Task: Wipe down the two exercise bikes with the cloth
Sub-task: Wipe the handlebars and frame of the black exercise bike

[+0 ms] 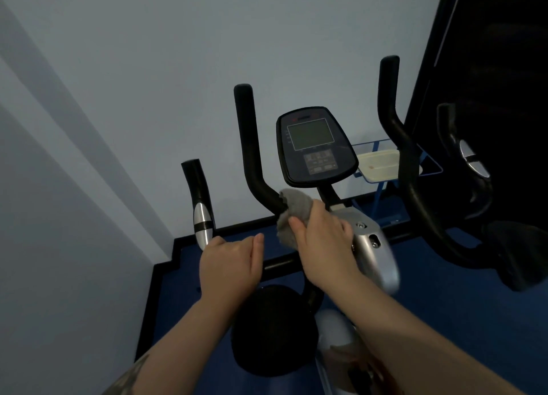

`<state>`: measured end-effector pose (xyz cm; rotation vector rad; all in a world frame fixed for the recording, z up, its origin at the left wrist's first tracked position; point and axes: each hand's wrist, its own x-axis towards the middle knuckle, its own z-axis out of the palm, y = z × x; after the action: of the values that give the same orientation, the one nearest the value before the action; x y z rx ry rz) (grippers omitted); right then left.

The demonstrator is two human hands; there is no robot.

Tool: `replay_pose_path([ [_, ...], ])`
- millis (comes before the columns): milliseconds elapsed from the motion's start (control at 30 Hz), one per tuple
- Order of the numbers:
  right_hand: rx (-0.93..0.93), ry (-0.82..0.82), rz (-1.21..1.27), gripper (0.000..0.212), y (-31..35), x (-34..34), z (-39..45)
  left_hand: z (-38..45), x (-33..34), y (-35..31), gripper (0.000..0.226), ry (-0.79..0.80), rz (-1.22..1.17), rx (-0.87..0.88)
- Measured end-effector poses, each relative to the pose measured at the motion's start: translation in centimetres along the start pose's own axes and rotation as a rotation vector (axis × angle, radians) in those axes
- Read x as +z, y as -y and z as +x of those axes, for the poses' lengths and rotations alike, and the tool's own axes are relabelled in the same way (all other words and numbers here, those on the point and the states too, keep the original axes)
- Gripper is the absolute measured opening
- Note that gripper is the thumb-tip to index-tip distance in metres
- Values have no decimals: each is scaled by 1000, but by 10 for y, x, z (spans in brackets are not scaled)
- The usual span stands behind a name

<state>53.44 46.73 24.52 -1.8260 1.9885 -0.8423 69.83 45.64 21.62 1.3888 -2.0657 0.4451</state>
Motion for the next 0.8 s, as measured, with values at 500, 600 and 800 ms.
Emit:
replay_pose_path([
  [500,-26,-12,-17,38,-5,6,3,1,0,3,48,-7,-5,7],
  [600,-15,37,7,39,16,4,29,1,0,2,49,3,-21,-6],
  [800,-109,13,-2,37,-6,-2,4,4,-6,-3,48,73,35,-23],
])
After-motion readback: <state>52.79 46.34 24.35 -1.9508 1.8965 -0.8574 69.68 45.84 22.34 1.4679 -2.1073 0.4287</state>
